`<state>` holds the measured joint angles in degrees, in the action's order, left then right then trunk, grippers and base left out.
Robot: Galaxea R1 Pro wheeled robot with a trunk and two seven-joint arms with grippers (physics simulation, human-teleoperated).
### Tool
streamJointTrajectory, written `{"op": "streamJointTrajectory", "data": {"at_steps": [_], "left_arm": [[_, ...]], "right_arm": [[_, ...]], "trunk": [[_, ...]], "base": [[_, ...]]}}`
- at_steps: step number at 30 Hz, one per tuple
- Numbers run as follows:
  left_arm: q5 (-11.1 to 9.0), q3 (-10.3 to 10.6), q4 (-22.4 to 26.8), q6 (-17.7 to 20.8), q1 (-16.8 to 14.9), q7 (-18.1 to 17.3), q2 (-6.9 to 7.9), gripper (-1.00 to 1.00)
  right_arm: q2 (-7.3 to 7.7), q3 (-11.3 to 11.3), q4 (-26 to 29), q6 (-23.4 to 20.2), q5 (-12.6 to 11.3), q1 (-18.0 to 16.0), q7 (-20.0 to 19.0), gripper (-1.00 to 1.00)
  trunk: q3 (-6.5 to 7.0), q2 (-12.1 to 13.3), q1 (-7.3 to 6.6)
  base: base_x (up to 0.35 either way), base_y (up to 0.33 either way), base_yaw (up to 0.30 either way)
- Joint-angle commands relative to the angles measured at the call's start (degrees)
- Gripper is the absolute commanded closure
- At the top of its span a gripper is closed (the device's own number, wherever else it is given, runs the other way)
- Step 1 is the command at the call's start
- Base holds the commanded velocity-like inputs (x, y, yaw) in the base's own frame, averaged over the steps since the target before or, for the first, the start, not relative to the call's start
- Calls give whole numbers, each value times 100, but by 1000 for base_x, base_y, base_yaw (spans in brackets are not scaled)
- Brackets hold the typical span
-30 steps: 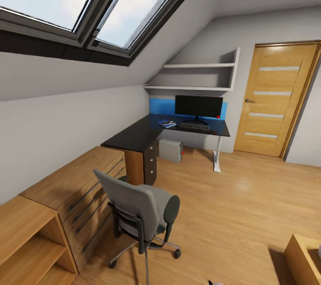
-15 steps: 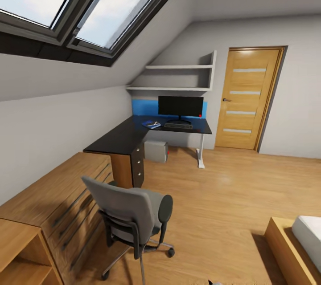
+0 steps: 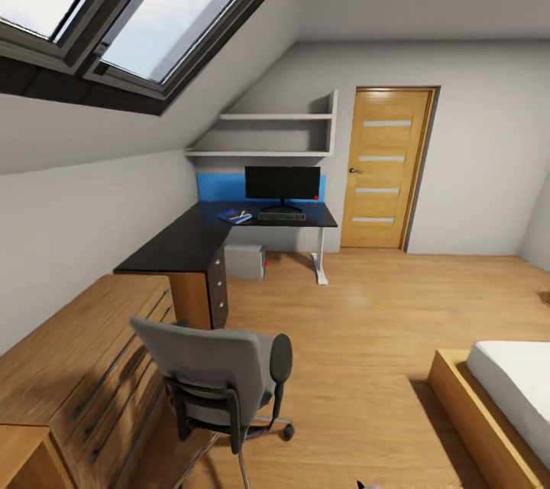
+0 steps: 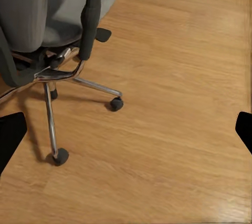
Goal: In the bedroom, organize the workspace by keeping the computer under the desk, ensuring the monitor is on the desk, placing the keyboard on the desk next to the monitor, placing the mouse on the desk next to the keyboard, moving the folder from the swivel chair onto the desk next to the mouse, stacking the notebook on top of the folder with the pen on top of the notebook, and positioning the swivel chair next to the desk.
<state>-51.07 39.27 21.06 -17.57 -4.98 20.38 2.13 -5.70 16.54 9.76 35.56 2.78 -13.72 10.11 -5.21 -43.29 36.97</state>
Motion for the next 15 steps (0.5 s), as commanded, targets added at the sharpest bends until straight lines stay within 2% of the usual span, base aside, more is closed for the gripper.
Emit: {"op": "streamJointTrajectory", "data": {"at_steps": [1, 5, 15], "left_arm": [[-41, 52, 12, -18, -3, 37, 7, -100], [-33, 59, 12, -18, -3, 37, 7, -100], [-27, 66, 12, -18, -3, 35, 7, -100]], "right_arm": [[-2, 24, -9, 11, 29, -8, 53, -100], [-2, 24, -9, 10, 29, -8, 53, -100], [-3, 24, -9, 5, 26, -8, 53, -100]], "trunk": [[-7, -8, 2], [2, -8, 2], [25, -8, 2]], "base": [[0, 332, -300], [0, 233, -300], [-1, 96, -299]]}}
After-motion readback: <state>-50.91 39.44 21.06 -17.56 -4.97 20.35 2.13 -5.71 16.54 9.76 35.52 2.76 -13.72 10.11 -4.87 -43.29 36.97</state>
